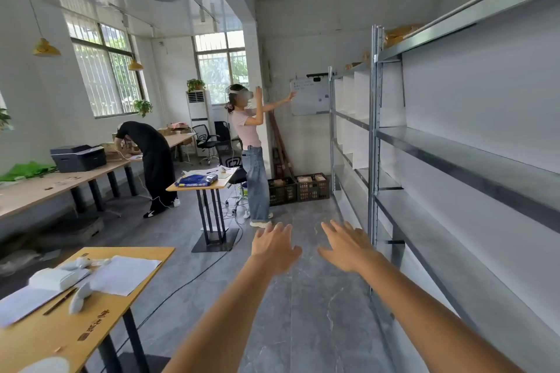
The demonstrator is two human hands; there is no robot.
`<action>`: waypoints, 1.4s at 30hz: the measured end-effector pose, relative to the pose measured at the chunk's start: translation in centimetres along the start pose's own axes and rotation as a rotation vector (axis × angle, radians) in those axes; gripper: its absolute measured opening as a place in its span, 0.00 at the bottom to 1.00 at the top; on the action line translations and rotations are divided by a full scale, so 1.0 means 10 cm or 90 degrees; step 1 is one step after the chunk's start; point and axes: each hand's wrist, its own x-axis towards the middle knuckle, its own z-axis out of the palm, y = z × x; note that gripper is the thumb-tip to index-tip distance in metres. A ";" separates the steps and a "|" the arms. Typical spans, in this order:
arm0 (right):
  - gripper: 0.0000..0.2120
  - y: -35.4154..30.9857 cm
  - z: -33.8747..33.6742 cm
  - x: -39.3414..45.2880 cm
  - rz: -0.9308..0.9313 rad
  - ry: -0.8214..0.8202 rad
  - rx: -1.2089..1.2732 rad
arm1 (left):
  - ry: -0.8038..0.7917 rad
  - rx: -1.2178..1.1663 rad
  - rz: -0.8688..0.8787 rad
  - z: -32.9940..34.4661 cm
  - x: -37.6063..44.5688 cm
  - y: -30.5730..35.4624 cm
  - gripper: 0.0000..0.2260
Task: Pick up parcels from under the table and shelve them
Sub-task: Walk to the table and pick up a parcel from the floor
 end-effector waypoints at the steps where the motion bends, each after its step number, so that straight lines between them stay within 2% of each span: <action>1: 0.35 0.03 0.01 0.04 0.002 -0.002 0.002 | -0.004 -0.002 0.002 0.02 0.04 0.01 0.28; 8: 0.34 0.17 0.11 0.76 -0.003 -0.013 0.005 | -0.016 -0.009 -0.013 0.23 0.69 -0.19 0.31; 14: 0.33 0.20 0.32 1.78 -0.013 -0.033 -0.011 | -0.062 -0.015 -0.038 0.56 1.62 -0.58 0.30; 24: 0.34 0.09 0.36 3.55 -0.025 -0.059 -0.047 | -0.071 -0.028 -0.066 0.74 3.16 -1.44 0.30; 36: 0.32 -0.10 0.69 5.81 -0.140 -0.069 -0.050 | -0.061 0.013 -0.169 1.14 4.88 -2.44 0.27; 42: 0.31 -0.25 0.67 7.16 -0.219 -0.052 -0.052 | -0.053 0.018 -0.245 1.02 5.85 -2.89 0.27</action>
